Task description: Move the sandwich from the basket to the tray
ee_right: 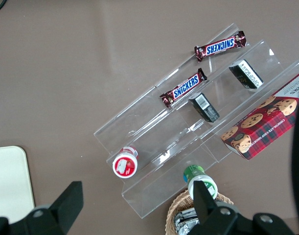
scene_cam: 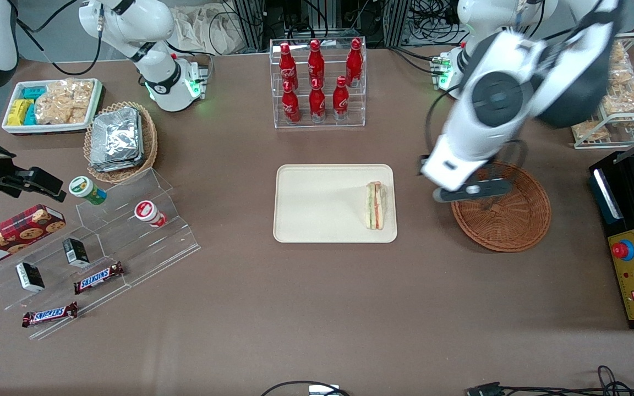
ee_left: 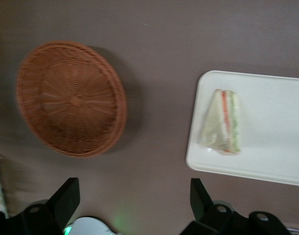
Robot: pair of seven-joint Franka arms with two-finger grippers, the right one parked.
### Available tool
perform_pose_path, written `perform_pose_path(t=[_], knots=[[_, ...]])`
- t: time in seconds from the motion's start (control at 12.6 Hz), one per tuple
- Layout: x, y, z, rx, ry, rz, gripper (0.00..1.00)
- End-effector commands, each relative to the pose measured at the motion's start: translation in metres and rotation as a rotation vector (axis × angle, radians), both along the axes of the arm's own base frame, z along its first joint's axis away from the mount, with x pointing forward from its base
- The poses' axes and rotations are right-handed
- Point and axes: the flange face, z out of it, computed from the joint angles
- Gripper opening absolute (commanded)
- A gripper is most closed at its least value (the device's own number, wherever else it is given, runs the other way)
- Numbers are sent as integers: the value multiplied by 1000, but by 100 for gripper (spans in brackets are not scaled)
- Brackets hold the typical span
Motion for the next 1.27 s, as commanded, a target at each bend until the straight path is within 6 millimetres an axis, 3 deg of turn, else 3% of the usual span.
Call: perform_pose_path(t=[0.0, 0.16, 0.4, 0.71, 1.19], knots=[[-2, 83, 24, -26, 0, -21, 100], [-3, 132, 41, -59, -23, 29, 100], [-24, 183, 47, -112, -88, 26, 100], [-23, 208, 57, -117, -89, 51, 100], [-15, 220, 67, -119, -101, 31, 100]])
